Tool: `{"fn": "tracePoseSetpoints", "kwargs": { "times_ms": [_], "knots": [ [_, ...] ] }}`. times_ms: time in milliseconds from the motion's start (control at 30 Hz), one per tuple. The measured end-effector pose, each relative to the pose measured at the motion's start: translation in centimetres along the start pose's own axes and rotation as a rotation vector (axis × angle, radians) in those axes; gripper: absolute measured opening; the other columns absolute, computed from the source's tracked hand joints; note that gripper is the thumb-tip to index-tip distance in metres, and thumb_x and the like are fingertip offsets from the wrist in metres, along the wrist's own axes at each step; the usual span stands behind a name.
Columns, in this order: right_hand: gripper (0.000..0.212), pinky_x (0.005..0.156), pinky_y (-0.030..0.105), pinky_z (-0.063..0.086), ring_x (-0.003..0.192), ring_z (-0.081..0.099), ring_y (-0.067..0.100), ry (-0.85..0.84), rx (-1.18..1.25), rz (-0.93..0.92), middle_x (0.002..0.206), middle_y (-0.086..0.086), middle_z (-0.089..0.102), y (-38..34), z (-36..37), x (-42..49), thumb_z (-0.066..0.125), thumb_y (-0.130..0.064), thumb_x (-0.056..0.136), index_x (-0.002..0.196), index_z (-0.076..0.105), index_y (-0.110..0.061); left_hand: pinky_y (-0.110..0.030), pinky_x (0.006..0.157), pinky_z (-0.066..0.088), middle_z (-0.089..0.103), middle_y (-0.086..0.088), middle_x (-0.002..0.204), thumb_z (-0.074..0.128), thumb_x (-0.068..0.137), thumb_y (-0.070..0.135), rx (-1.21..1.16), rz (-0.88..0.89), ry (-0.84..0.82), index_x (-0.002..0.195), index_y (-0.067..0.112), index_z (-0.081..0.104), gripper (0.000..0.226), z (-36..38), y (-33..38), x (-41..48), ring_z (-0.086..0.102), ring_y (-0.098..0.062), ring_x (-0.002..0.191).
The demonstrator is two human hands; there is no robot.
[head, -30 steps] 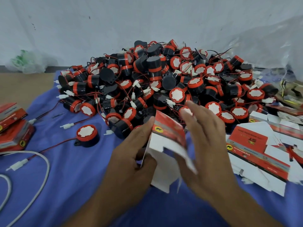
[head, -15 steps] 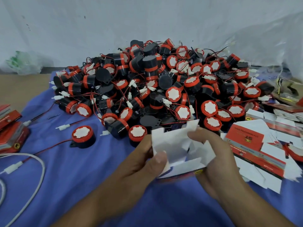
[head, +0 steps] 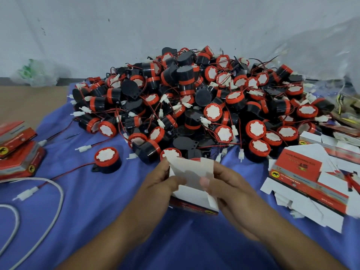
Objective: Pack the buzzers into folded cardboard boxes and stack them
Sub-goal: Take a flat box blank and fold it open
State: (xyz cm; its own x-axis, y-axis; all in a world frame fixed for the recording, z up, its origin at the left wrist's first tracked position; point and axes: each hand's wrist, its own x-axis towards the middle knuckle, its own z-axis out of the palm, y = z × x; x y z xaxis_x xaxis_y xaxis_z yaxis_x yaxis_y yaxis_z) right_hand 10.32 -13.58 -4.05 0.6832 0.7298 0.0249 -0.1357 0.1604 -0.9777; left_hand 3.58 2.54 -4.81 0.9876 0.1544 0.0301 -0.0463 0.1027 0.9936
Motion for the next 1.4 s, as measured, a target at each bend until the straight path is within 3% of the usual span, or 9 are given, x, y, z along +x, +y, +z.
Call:
{"fn": "tracePoseSetpoints", "kwargs": {
  "times_ms": [133,400,567,800,867,933,1100,1267,1400],
  "knots": [
    [0.027,0.092,0.031,0.056,0.106,0.069,0.015,0.134,-0.093,0.030,0.113,-0.001,0.074,0.3,-0.5,0.5,0.065,-0.028,0.081,0.105,0.075,-0.037,-0.026,0.082,0.055,0.071,0.015,0.115,0.051,0.089,0.019,0.056,0.040,-0.070,0.107,0.054,0.066,0.042,-0.1,0.1,-0.2,0.066,-0.005,0.105],
    [0.026,0.059,0.022,0.054,0.079,0.074,0.016,0.315,-0.068,0.027,0.094,0.003,0.078,0.2,-0.7,0.6,0.057,-0.023,0.098,0.091,0.079,-0.035,-0.012,0.098,0.042,0.053,0.022,0.139,0.056,0.099,0.033,0.274,0.179,-0.262,0.140,0.049,0.039,0.048,0.2,-0.3,-0.7,0.049,-0.001,0.129],
    [0.020,0.068,0.018,0.054,0.087,0.073,0.012,0.220,-0.145,-0.114,0.098,-0.002,0.077,0.4,-0.9,0.1,0.066,-0.032,0.085,0.100,0.078,-0.029,-0.018,0.091,0.050,0.062,0.021,0.128,0.056,0.097,0.026,0.249,0.155,-0.197,0.125,0.062,0.048,0.046,0.1,-0.1,-0.6,0.059,0.000,0.117],
    [0.021,0.092,0.029,0.050,0.111,0.063,0.016,0.198,-0.697,-0.492,0.114,-0.016,0.068,1.4,-1.1,0.4,0.061,-0.041,0.096,0.115,0.068,-0.035,-0.008,0.078,0.048,0.068,0.020,0.108,0.045,0.105,0.018,0.257,0.107,-0.019,0.108,0.050,0.059,0.036,-0.2,-0.1,-0.7,0.063,0.001,0.100],
    [0.019,0.091,0.021,0.049,0.110,0.064,0.013,0.195,-0.657,-0.499,0.112,-0.015,0.070,1.4,-1.4,0.7,0.060,-0.026,0.098,0.113,0.071,-0.027,-0.003,0.076,0.043,0.068,0.021,0.101,0.038,0.106,0.031,0.269,0.138,-0.047,0.115,0.050,0.056,0.028,-0.1,-0.6,-0.4,0.060,0.006,0.104],
    [0.020,0.086,0.016,0.047,0.105,0.065,0.010,0.213,-0.589,-0.456,0.108,-0.015,0.070,1.4,-1.6,0.9,0.056,-0.020,0.098,0.109,0.072,-0.025,-0.007,0.080,0.043,0.066,0.010,0.090,0.033,0.107,0.018,0.396,0.307,-0.128,0.135,0.022,0.052,0.034,-1.0,-2.0,-1.2,0.059,-0.009,0.120],
    [0.021,0.081,0.016,0.049,0.098,0.067,0.011,0.252,-0.462,-0.408,0.103,-0.008,0.072,1.6,-1.7,1.3,0.053,-0.017,0.101,0.106,0.072,-0.024,-0.018,0.082,0.052,0.055,0.023,0.127,0.056,0.094,0.051,0.435,0.369,-0.139,0.139,0.033,0.034,0.053,0.6,-0.5,-1.1,0.059,-0.006,0.116],
    [0.033,0.100,0.023,0.045,0.123,0.058,0.014,0.142,-0.728,-0.546,0.129,-0.005,0.063,2.1,-1.7,1.1,0.044,-0.015,0.102,0.130,0.062,-0.019,-0.030,0.087,0.053,0.058,0.015,0.122,0.050,0.094,0.053,0.432,0.367,-0.026,0.132,0.036,0.039,0.043,-0.5,-1.3,0.2,0.060,-0.017,0.113],
    [0.044,0.110,0.026,0.039,0.139,0.045,0.014,0.034,-0.770,-0.499,0.148,-0.008,0.048,2.1,-1.8,0.5,0.045,-0.036,0.104,0.141,0.054,-0.014,-0.022,0.090,0.050,0.059,0.016,0.123,0.043,0.097,0.054,0.393,0.300,-0.026,0.139,0.028,0.040,0.050,-1.2,-1.6,0.4,0.059,-0.012,0.116]
  ]
}}
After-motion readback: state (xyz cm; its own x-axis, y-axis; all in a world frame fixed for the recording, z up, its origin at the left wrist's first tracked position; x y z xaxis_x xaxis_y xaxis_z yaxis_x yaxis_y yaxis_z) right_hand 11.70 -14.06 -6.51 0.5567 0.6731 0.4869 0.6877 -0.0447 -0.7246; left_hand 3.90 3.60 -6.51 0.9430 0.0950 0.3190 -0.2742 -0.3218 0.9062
